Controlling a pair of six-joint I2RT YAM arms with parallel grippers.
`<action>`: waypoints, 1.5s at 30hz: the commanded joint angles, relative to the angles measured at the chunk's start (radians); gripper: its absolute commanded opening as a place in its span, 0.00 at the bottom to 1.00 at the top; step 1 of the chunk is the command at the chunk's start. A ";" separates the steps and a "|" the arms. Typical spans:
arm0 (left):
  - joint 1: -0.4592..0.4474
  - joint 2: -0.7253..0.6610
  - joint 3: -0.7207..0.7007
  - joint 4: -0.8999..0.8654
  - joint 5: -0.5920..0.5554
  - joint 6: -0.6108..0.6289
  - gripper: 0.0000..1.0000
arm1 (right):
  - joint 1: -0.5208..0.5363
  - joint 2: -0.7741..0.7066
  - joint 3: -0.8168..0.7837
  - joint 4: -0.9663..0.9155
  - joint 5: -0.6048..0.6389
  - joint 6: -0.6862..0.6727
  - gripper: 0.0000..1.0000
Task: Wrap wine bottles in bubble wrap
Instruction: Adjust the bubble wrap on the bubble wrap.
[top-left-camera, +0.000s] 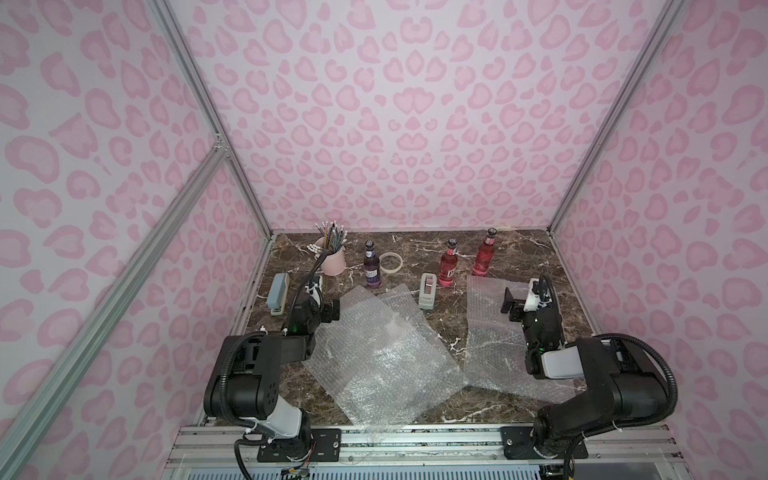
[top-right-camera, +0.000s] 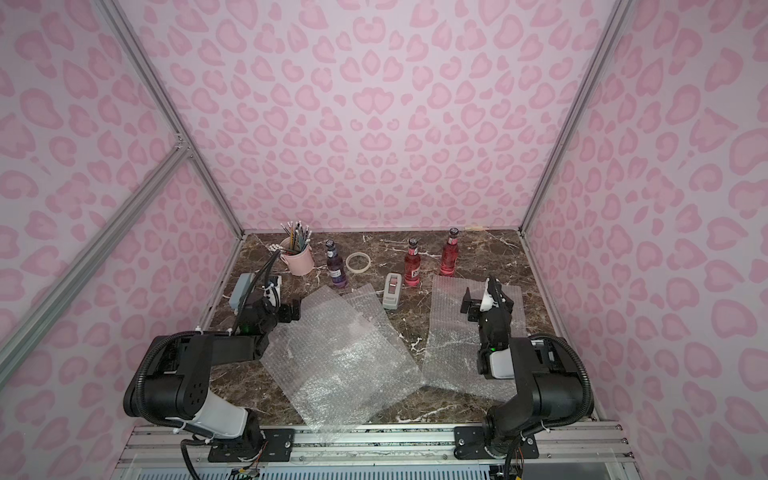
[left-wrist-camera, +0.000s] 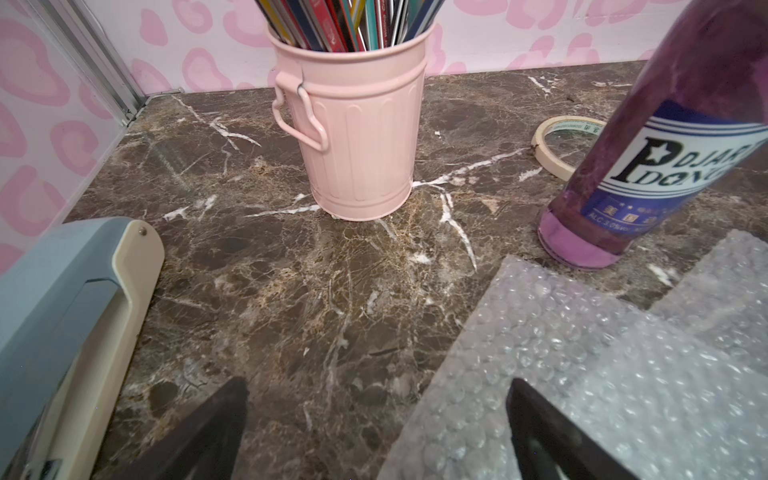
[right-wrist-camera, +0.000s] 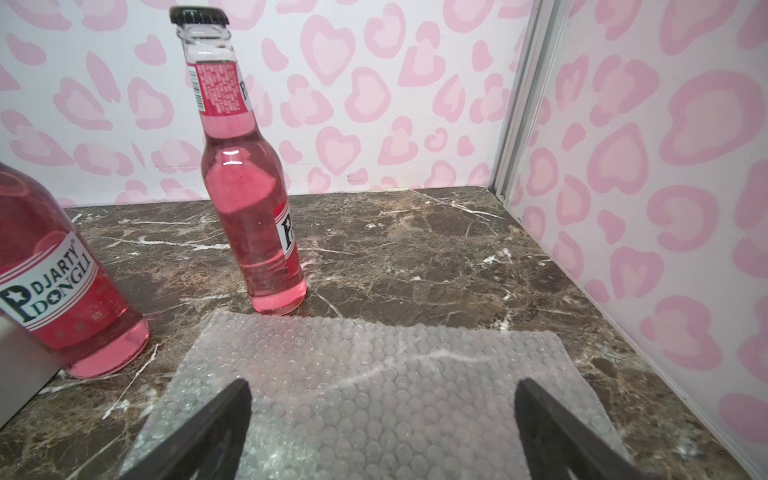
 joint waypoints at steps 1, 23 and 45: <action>0.000 -0.001 0.000 0.045 0.010 -0.004 0.98 | 0.002 0.001 -0.004 0.038 0.003 -0.004 1.00; 0.000 -0.003 -0.003 0.050 0.010 -0.004 0.98 | -0.010 -0.002 -0.007 0.043 -0.019 0.004 1.00; -0.133 -0.426 0.419 -1.058 -0.189 -0.318 1.00 | 0.017 -0.444 0.216 -0.598 -0.352 -0.018 1.00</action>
